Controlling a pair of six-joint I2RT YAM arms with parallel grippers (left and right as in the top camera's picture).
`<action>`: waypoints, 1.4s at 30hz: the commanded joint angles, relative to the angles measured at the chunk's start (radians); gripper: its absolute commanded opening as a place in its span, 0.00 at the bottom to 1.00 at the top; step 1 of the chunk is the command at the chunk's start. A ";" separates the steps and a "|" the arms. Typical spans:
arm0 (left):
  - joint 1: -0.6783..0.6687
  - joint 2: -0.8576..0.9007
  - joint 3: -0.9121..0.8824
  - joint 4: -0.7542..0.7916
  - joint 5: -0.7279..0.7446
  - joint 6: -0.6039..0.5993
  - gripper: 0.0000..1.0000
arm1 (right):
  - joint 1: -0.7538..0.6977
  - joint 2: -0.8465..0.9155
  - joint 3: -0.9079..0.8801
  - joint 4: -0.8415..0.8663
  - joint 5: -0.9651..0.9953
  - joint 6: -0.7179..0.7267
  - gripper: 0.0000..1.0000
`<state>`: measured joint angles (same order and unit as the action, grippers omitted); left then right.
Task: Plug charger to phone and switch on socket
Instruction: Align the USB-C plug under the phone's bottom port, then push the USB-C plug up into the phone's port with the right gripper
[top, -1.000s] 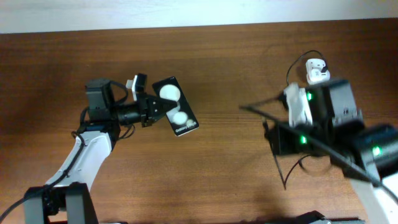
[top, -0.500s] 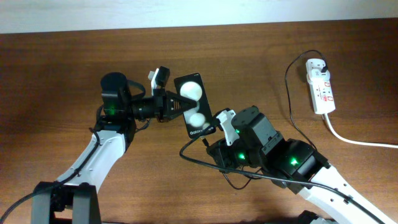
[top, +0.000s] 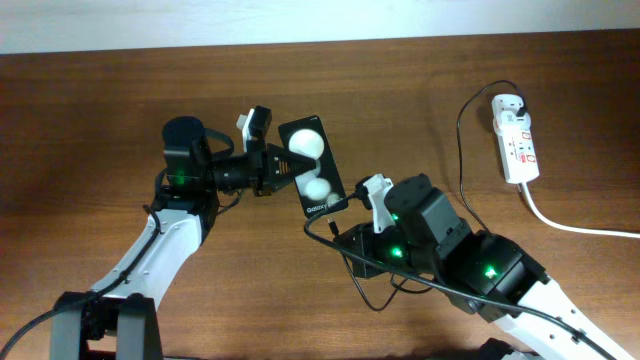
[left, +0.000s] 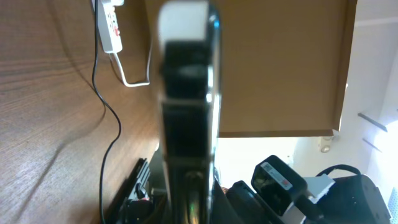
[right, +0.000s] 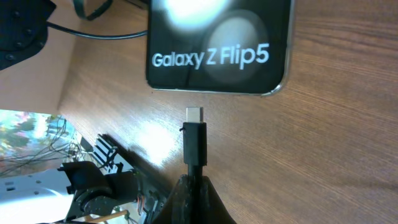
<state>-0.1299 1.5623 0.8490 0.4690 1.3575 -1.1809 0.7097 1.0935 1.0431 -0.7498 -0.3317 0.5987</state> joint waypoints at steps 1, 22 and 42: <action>0.002 -0.006 0.014 0.009 0.024 -0.035 0.00 | 0.006 0.016 0.001 0.006 -0.003 0.013 0.04; 0.001 -0.006 0.014 0.009 0.042 0.000 0.00 | 0.006 0.062 0.001 0.064 0.030 0.000 0.04; 0.002 -0.006 0.014 0.008 0.037 0.068 0.00 | 0.089 0.013 0.002 0.014 0.213 -0.021 0.04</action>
<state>-0.1280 1.5627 0.8490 0.4690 1.3693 -1.0817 0.7948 1.1122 1.0431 -0.7395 -0.1459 0.5724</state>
